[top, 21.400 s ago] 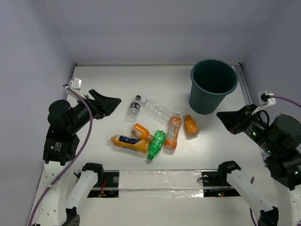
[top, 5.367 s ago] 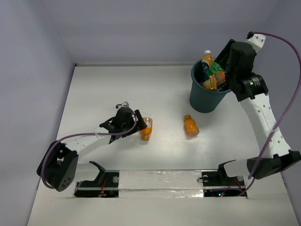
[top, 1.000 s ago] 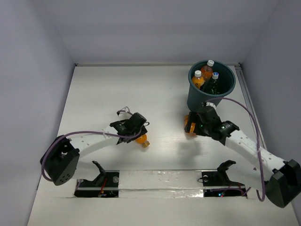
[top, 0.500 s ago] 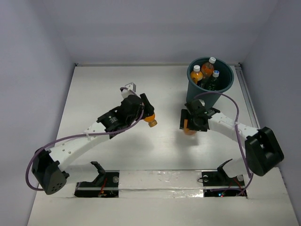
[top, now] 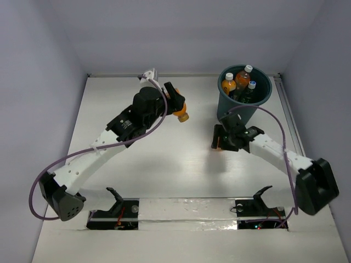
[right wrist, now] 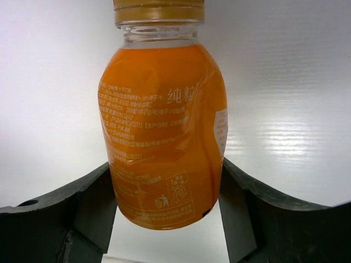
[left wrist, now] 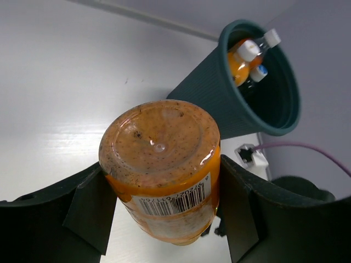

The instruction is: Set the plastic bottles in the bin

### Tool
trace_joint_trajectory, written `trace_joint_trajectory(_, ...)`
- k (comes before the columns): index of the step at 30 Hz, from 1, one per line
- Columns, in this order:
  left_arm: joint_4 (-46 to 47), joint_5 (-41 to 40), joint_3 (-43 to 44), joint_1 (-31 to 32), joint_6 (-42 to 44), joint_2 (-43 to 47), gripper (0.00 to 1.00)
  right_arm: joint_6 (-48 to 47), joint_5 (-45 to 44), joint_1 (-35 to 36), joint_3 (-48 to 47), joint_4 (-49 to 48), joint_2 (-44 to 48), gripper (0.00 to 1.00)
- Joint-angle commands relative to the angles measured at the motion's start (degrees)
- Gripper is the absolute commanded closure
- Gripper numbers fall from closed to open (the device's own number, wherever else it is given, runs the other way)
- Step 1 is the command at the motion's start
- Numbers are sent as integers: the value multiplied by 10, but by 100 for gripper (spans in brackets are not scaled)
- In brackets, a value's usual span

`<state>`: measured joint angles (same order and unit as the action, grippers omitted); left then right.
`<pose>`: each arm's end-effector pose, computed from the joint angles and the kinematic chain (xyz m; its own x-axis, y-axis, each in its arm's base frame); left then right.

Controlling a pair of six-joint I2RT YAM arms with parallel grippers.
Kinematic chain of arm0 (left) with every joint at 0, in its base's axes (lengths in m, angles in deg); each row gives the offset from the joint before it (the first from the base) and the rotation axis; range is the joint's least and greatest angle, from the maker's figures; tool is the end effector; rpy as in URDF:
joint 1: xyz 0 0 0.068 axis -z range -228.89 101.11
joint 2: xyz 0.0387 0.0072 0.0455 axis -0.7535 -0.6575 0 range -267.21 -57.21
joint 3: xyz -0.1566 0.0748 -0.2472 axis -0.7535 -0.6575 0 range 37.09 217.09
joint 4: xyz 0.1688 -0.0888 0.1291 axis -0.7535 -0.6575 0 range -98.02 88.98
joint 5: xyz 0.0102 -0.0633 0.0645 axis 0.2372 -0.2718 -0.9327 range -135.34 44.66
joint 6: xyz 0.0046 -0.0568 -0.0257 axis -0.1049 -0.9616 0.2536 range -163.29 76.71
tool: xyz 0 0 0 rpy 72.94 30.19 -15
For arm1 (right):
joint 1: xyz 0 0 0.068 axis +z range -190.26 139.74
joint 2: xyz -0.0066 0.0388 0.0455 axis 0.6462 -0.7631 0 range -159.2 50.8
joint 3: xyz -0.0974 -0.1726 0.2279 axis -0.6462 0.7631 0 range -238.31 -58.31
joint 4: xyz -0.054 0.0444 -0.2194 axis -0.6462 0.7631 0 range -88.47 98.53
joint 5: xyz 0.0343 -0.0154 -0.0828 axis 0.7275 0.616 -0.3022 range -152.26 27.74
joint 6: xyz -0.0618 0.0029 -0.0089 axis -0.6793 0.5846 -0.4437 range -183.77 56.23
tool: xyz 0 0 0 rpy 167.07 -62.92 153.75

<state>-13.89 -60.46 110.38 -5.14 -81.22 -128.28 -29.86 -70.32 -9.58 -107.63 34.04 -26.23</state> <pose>0.1903 -0.1650 0.4378 -0.4017 -0.4368 -0.8049 0.2986 0.7684 -0.5661 0.2006 0.1112 0.2497 -0.8680 0.1273 -0.4800 0.0469 0.9833 0.1759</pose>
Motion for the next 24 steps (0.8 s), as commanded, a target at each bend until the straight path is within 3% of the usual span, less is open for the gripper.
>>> trace_joint_trajectory(1, 35, 15, 62, -2, 20, -23, 53, 12, 13, 1, -5, 19, 86, 53)
trace_joint_trajectory(5, 60, 21, 131, 3, 27, -80, 54, 15, 7, 1, -45, 81, 228, 53)
trace_joint_trajectory(7, 69, 17, 185, 19, 31, -123, 54, 4, -34, 1, -80, 130, 256, 54)
trace_joint_trajectory(12, 73, 6, 328, 50, 45, -235, 54, -23, -178, 1, -273, 233, 271, 57)
trace_joint_trajectory(15, 60, -1, 473, 66, 54, -323, 54, -42, -225, -6, -355, 264, 273, 58)
trace_joint_trajectory(18, 62, -3, 579, 79, 65, -410, 54, -52, -231, -6, -400, 277, 281, 58)
trace_joint_trajectory(24, 120, -13, 659, 92, 76, -532, 54, -52, -234, -6, -425, 280, 307, 58)
